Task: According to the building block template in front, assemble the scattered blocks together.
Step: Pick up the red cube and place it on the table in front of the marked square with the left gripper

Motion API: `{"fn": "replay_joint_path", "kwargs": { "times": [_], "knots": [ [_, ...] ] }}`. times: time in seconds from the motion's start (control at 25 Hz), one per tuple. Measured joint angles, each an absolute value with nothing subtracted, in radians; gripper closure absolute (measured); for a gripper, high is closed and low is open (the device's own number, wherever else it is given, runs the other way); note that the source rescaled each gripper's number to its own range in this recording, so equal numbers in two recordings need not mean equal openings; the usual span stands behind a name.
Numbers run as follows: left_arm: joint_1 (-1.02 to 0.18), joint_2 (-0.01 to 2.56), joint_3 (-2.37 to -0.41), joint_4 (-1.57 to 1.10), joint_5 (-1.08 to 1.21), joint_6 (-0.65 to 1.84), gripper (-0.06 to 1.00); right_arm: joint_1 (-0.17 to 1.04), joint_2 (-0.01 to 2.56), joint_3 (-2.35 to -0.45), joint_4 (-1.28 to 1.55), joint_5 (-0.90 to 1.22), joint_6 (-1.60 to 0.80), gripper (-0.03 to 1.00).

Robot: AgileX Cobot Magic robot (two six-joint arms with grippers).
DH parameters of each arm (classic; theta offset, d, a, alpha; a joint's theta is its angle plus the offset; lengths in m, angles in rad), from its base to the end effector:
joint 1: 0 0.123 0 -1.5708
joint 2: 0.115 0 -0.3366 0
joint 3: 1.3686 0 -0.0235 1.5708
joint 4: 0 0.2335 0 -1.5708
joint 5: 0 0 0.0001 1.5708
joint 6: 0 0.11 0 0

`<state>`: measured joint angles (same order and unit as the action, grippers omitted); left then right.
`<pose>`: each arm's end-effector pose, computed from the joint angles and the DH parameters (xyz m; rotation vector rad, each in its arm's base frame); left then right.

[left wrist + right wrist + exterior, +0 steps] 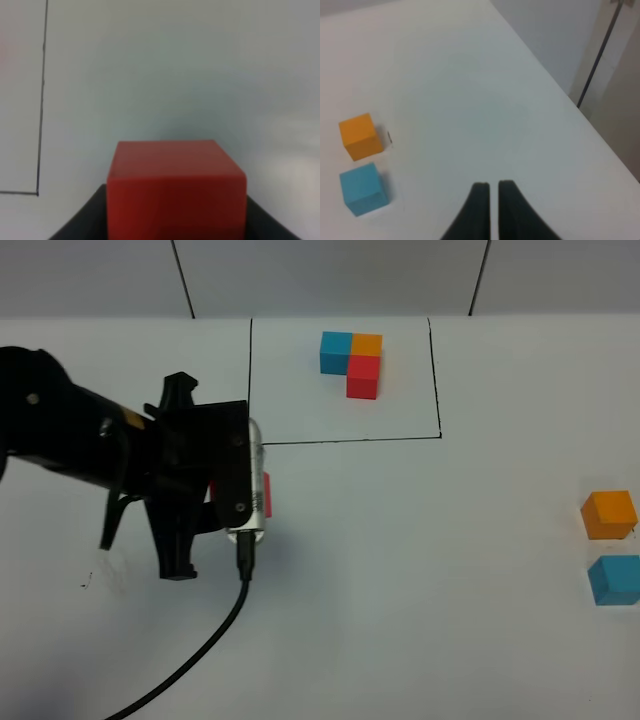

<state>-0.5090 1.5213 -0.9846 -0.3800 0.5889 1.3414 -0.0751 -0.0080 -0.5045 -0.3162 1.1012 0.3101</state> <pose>0.2511 -0.1661 0.2877 1.8164 1.7813 -0.0690 -0.0636 -0.0258 0.2612 0.4144 1.9965 -0.2328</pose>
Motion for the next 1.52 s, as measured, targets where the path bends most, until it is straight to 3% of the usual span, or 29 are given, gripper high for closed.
{"fn": "replay_joint_path", "kwargs": {
  "times": [0.56, 1.52],
  "knots": [
    [-0.591, 1.827, -1.131, -0.379, 0.563, 1.268, 0.41, -0.075, -0.008, -0.504, -0.316, 1.101, 0.311, 0.97],
    [-0.630, 1.997, -1.232, -0.411, 0.531, 1.241, 0.41, -0.075, -0.008, -0.504, -0.316, 1.101, 0.311, 0.97]
  ]
}}
